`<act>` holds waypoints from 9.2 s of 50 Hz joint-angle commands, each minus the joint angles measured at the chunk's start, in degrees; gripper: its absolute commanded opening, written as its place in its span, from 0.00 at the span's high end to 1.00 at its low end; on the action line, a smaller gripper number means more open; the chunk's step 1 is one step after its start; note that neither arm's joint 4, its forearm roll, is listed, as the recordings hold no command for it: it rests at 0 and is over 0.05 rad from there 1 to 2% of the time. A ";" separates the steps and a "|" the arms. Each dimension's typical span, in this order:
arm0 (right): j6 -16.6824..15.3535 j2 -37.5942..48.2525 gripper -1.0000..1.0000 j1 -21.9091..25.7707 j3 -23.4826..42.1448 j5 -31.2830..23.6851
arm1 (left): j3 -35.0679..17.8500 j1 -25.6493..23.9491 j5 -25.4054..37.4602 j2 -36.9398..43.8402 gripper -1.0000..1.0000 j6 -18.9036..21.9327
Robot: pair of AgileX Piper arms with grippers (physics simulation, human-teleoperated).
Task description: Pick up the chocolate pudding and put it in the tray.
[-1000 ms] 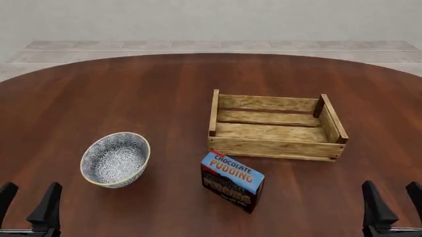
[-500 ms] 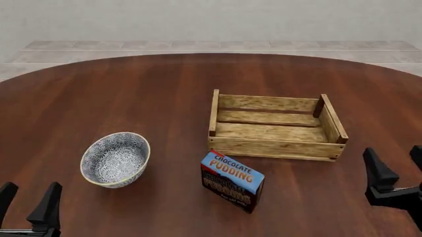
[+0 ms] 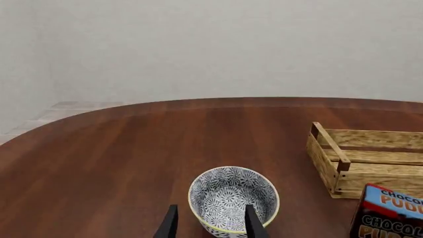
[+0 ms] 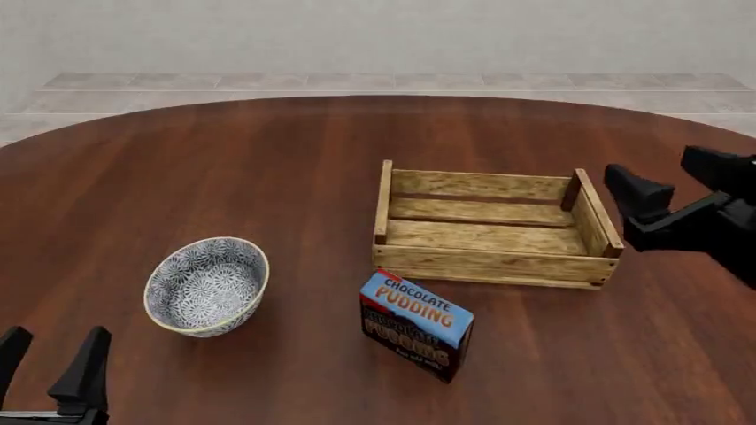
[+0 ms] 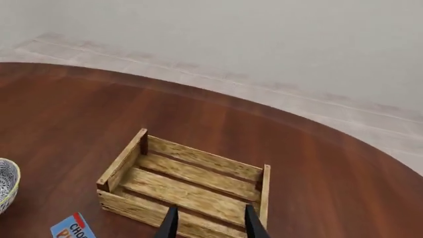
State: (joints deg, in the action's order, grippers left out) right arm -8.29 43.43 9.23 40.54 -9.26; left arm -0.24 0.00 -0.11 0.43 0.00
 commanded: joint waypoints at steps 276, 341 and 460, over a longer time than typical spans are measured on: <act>-2.27 47.51 0.00 29.99 11.99 -8.13 | 0.00 0.00 0.00 0.00 0.00 0.00; -3.46 47.82 1.00 28.70 11.04 -5.80 | 0.00 0.00 0.00 0.00 0.00 0.00; -30.66 56.11 1.00 7.85 47.50 -21.88 | 0.00 0.00 0.00 0.00 0.00 0.00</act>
State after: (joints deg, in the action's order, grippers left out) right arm -40.90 97.36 17.30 86.34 -31.44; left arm -0.25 0.00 -0.11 0.43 0.00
